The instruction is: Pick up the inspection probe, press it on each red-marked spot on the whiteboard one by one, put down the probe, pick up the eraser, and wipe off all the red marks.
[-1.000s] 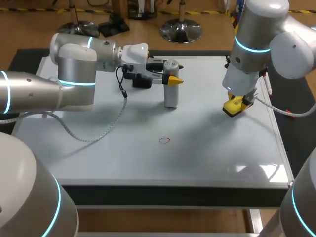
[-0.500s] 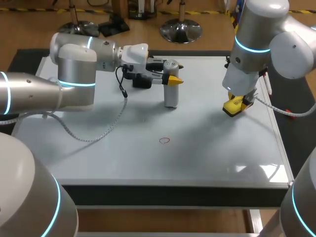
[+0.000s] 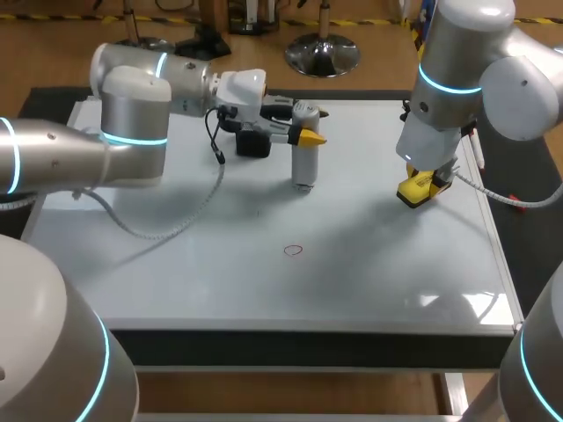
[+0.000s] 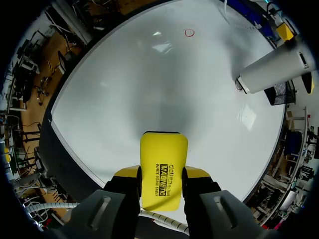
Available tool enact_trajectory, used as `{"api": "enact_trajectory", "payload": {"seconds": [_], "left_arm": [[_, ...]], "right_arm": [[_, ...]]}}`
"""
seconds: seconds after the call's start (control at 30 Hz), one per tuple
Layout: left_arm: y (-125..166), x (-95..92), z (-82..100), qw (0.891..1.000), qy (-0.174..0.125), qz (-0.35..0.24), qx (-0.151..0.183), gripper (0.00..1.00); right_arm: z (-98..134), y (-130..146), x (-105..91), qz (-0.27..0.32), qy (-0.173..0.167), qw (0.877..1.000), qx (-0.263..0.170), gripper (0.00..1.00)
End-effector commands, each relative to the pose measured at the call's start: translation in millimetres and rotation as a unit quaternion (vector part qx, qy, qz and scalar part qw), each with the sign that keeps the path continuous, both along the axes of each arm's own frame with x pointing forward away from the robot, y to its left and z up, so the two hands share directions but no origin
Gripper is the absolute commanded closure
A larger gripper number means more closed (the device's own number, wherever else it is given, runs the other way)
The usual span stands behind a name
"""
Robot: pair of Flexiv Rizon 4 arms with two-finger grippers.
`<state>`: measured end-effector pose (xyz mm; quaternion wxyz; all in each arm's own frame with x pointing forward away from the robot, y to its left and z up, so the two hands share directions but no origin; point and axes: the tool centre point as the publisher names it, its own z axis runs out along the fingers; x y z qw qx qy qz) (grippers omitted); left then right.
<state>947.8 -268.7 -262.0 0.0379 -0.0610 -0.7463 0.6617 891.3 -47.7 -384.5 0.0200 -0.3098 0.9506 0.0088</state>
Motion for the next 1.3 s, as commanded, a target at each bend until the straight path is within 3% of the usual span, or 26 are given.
{"api": "enact_trajectory", "payload": {"seconds": [0.03, 0.53, 1.3], "left_arm": [[-5, 17.4, 4.3, 0.999, 0.006, -0.043, 0.001, 1.00], [-3, 57.6, 35.3, 0.993, -0.011, -0.117, -0.025, 1.00], [-1, 120.5, 61.3, 0.973, -0.023, -0.229, 0.000, 1.00]], "right_arm": [[0, 0, 0.3, 0.001, 0.000, 1.000, -0.002, 1.00], [0, 0, 0.3, 0.001, 0.000, 1.000, -0.002, 1.00], [0, 0, 0.3, 0.001, 0.000, 1.000, -0.002, 1.00]]}}
